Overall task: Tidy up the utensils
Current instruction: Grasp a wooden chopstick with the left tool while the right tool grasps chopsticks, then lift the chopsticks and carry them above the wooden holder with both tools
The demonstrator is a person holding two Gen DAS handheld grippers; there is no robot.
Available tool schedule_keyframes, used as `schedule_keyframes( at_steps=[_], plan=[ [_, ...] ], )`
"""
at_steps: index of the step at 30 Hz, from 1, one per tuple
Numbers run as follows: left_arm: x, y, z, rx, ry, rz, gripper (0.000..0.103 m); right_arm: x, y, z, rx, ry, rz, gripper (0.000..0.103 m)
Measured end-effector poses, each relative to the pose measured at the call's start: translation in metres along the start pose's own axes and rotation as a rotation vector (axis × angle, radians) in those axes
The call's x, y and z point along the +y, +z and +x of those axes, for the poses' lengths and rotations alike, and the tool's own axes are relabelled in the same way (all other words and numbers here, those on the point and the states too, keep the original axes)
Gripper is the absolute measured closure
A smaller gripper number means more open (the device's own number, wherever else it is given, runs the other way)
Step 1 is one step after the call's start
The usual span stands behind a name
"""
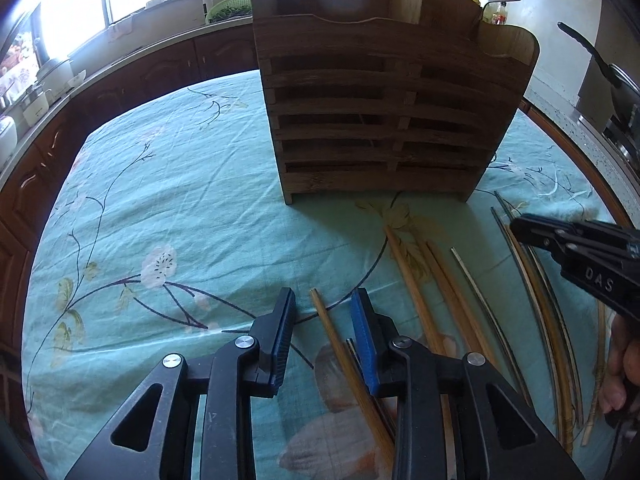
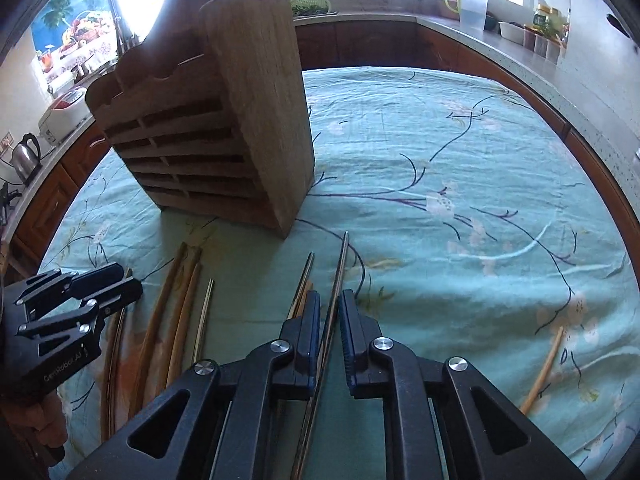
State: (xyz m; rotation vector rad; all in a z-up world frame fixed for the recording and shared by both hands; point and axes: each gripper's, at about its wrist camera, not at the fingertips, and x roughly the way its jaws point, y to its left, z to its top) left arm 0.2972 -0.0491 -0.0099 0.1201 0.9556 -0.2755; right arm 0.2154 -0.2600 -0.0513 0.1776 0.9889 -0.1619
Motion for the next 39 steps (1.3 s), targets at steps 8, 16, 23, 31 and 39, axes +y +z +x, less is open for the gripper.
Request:
schedule_keyframes(
  at_steps=[8,16,23,31,39],
  plan=[
    [0.009,0.001,0.002,-0.011,-0.07,-0.033,0.1,-0.006,0.01,0.006,-0.013,0.022,0.027,0.098],
    [0.041,-0.003,-0.048,-0.103,-0.141,-0.117,0.101,-0.006,0.003,-0.063,-0.152,0.108,0.078,0.099],
    [0.052,-0.012,-0.114,-0.228,-0.178,-0.122,0.101,-0.005,0.007,-0.125,-0.266,0.157,0.083,0.099],
    [0.065,-0.026,-0.184,-0.354,-0.199,-0.115,0.101,0.005,0.011,-0.174,-0.373,0.189,0.07,0.099],
    [0.08,-0.036,-0.227,-0.462,-0.192,-0.134,0.101,0.009,0.02,-0.204,-0.461,0.194,0.064,0.099]
  ],
)
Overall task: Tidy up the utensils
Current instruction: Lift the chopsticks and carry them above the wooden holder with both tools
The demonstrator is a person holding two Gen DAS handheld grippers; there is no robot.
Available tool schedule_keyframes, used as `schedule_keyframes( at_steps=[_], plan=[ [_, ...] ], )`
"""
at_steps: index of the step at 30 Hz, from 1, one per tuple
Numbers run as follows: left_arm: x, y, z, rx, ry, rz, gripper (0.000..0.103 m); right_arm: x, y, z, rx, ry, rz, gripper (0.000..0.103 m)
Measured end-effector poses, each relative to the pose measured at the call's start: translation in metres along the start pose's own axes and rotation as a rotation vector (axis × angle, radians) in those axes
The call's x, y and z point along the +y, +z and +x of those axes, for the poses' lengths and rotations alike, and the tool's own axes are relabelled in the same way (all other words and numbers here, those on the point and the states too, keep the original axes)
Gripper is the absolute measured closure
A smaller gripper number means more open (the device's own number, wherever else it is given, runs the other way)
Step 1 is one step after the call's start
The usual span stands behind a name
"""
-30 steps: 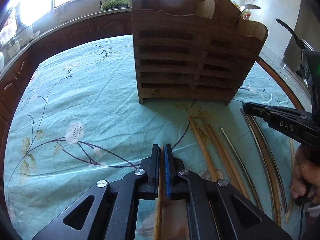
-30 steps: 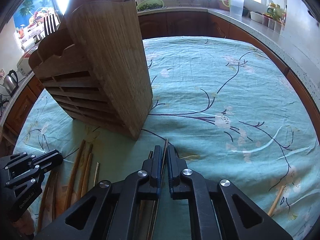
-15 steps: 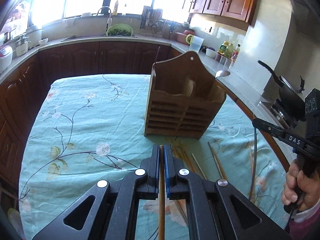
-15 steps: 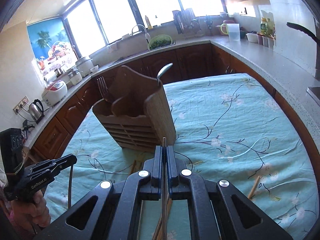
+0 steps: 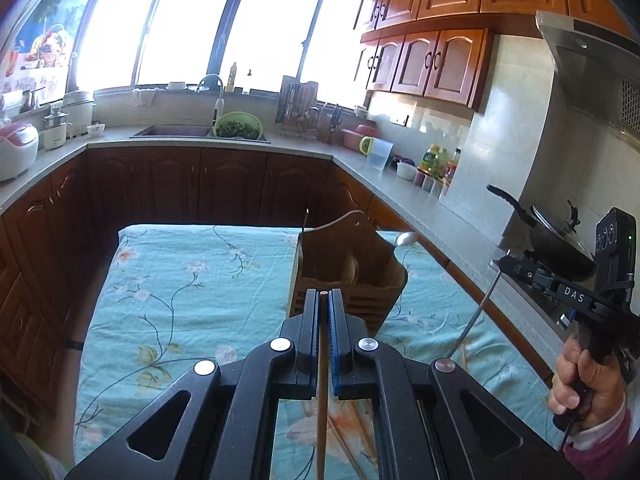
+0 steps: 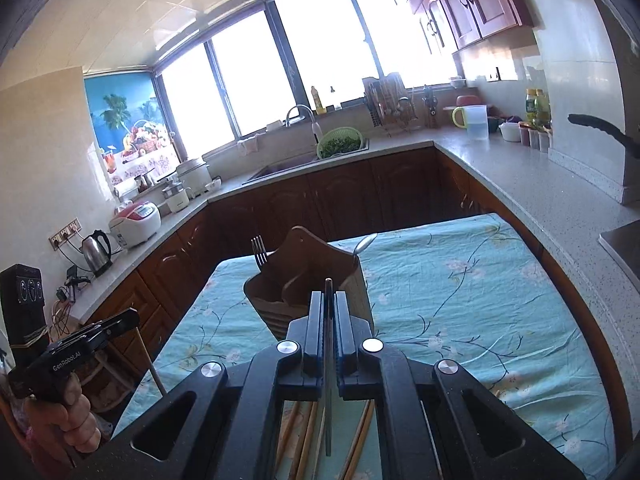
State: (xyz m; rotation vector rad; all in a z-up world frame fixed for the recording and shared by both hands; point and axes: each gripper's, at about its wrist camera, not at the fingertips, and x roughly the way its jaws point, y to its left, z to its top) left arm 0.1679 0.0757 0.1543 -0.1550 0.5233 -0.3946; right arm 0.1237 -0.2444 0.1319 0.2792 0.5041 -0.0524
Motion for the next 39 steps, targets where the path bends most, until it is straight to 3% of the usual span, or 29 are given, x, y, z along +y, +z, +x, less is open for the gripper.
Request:
schedule_keyframes(
  at_steps=[13,25,32,39],
  plan=[
    [0.001,0.008,0.003,-0.104,0.002,-0.032,0.101,0.0,0.017,0.0,-0.05,0.003,0.006,0.099],
    [-0.007,0.052,0.024,-0.307,0.013,-0.045,0.101,0.002,0.071,0.008,-0.194,-0.001,0.019,0.099],
    [0.0,0.065,0.074,-0.387,0.047,-0.107,0.101,-0.002,0.095,0.041,-0.241,-0.039,0.018,0.099],
    [0.005,0.034,0.139,-0.388,0.093,-0.165,0.101,-0.015,0.072,0.081,-0.211,-0.082,0.035,0.099]
  ],
)
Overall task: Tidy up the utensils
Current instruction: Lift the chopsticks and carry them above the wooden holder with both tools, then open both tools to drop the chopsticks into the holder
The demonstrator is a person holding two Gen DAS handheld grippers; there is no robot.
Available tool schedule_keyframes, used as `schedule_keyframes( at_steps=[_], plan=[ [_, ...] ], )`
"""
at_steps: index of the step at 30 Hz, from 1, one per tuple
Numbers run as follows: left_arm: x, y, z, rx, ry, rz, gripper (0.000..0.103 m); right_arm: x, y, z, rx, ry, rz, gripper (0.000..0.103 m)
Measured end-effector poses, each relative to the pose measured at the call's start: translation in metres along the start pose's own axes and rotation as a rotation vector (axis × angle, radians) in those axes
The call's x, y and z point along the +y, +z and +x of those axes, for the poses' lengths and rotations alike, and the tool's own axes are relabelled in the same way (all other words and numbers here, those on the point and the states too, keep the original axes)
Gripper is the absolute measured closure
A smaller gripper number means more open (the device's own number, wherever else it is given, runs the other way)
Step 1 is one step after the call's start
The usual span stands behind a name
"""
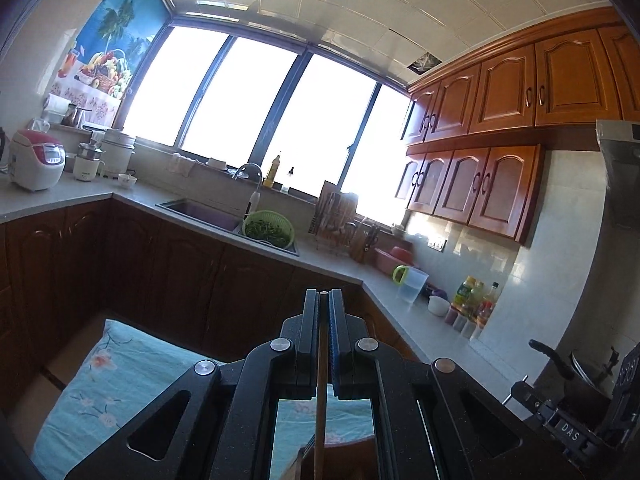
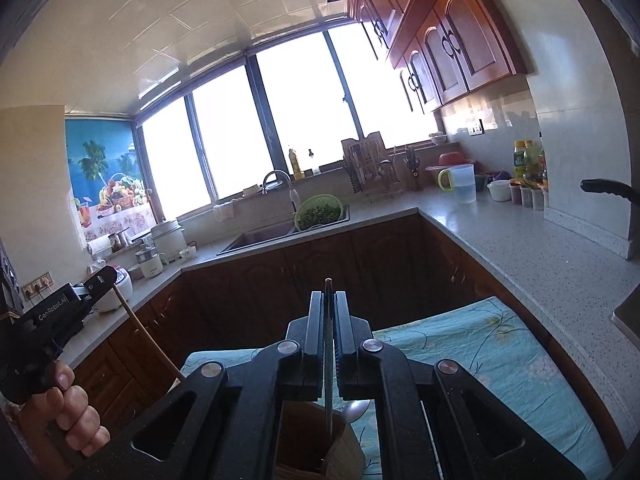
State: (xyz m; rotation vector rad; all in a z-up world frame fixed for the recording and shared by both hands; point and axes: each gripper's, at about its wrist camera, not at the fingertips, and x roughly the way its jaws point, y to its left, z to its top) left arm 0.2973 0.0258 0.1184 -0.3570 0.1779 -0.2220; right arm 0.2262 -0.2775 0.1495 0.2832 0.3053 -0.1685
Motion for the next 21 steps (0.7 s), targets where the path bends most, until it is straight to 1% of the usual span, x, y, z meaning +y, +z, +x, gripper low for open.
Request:
schedule_keyframes(
  at_steps=[1,5,9,11,14,16,18,21],
  plan=[
    [0.002,-0.01,0.006,0.012,0.015,-0.002,0.101,-0.002,-0.005,0.004,0.008,-0.002,0.005,0.099],
    [0.005,-0.038,0.025,0.064,0.033,-0.009,0.101,-0.006,-0.025,0.016,0.044,-0.002,0.021,0.099],
    [0.005,-0.057,0.037,0.113,0.029,0.003,0.1,-0.008,-0.041,0.026,0.085,-0.003,0.027,0.099],
    [0.002,-0.064,0.04,0.13,0.026,0.025,0.1,-0.01,-0.043,0.026,0.085,-0.01,0.028,0.099],
    [0.0,-0.06,0.048,0.154,0.021,0.039,0.1,-0.013,-0.043,0.026,0.095,-0.015,0.037,0.098],
    [-0.001,-0.054,0.048,0.149,0.023,0.045,0.099,-0.013,-0.042,0.026,0.1,-0.015,0.039,0.098],
    [0.006,-0.034,0.046,0.155,0.019,0.036,0.099,-0.014,-0.042,0.026,0.101,-0.017,0.038,0.098],
    [0.011,-0.026,0.041,0.161,0.024,0.042,0.099,-0.015,-0.042,0.028,0.109,-0.015,0.044,0.098]
  ],
)
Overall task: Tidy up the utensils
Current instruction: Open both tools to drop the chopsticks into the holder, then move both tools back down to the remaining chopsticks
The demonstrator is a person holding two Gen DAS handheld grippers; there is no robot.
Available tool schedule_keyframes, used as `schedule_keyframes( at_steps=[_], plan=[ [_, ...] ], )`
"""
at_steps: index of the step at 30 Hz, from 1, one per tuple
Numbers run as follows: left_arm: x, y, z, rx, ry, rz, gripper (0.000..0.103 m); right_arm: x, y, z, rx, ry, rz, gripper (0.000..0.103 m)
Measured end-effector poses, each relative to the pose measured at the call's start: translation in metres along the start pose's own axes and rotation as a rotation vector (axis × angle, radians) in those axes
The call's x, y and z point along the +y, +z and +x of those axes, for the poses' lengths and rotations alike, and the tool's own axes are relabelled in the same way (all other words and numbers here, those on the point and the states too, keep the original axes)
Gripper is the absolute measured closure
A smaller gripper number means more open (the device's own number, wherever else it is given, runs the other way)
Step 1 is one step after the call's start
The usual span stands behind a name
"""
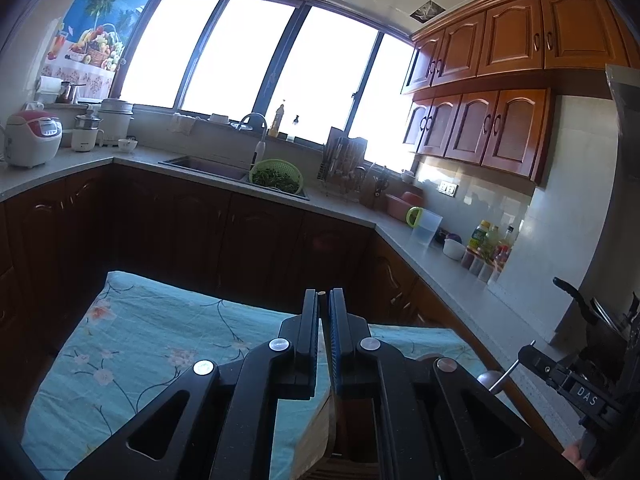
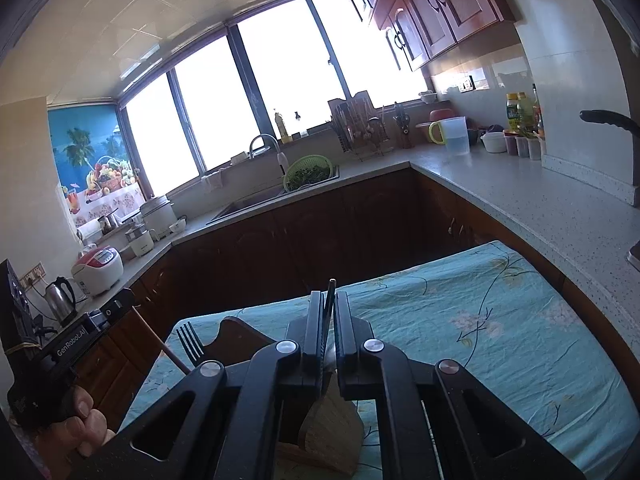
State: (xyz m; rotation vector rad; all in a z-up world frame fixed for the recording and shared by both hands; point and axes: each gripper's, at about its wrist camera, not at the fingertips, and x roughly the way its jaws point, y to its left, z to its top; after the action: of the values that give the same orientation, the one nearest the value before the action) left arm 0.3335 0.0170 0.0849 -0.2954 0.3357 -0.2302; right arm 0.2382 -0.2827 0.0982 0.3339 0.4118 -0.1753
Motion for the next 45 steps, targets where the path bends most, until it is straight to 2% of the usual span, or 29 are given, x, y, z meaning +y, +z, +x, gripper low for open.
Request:
schedule_keyframes(
  at_steps=[3,4,5,7,8,9,10,11,13,15,17,24,33,45],
  plan=[
    [0.004,-0.002,-0.01,0.008,0.006,0.005,0.098,0.001,0.001,0.002,0.014,0.002,0.0,0.097],
    [0.004,0.0,-0.01,0.013,0.005,0.001,0.098,0.001,0.001,0.002,0.017,0.007,0.003,0.093],
    [0.004,-0.001,-0.011,0.018,0.004,-0.003,0.094,0.001,0.001,0.001,0.018,0.009,0.006,0.093],
    [0.005,0.004,-0.017,0.018,0.002,-0.011,0.073,0.0,0.003,-0.003,0.012,0.013,0.018,0.09],
    [0.005,0.005,-0.021,0.014,0.012,-0.015,0.065,-0.002,0.004,-0.007,0.005,0.018,0.028,0.078],
    [0.006,0.006,-0.026,0.008,0.015,-0.021,0.053,-0.004,0.005,-0.012,-0.004,0.03,0.043,0.067],
    [0.007,0.007,-0.032,-0.002,0.016,-0.024,0.049,-0.007,0.007,-0.017,-0.018,0.045,0.055,0.049],
    [0.008,0.006,-0.038,-0.004,0.021,-0.023,0.046,-0.008,0.008,-0.023,-0.034,0.053,0.062,0.039],
    [0.009,0.003,-0.05,-0.002,0.029,-0.02,0.037,-0.009,0.009,-0.036,-0.057,0.058,0.061,0.035],
    [0.012,-0.001,-0.064,0.001,0.028,-0.022,0.035,-0.011,0.008,-0.047,-0.064,0.064,0.064,0.03],
    [0.015,-0.006,-0.077,0.017,0.039,-0.03,0.03,-0.013,0.006,-0.059,-0.074,0.069,0.068,0.02],
    [0.02,-0.021,-0.121,0.069,0.044,-0.033,0.027,-0.02,-0.019,-0.095,-0.062,0.053,0.068,0.016],
    [0.015,-0.045,-0.161,0.167,0.043,-0.027,0.027,-0.043,-0.071,-0.129,0.018,-0.025,0.084,0.015],
    [0.015,-0.077,-0.175,0.296,0.049,-0.048,0.027,-0.076,-0.133,-0.148,0.153,-0.122,0.112,0.015]
  ],
)
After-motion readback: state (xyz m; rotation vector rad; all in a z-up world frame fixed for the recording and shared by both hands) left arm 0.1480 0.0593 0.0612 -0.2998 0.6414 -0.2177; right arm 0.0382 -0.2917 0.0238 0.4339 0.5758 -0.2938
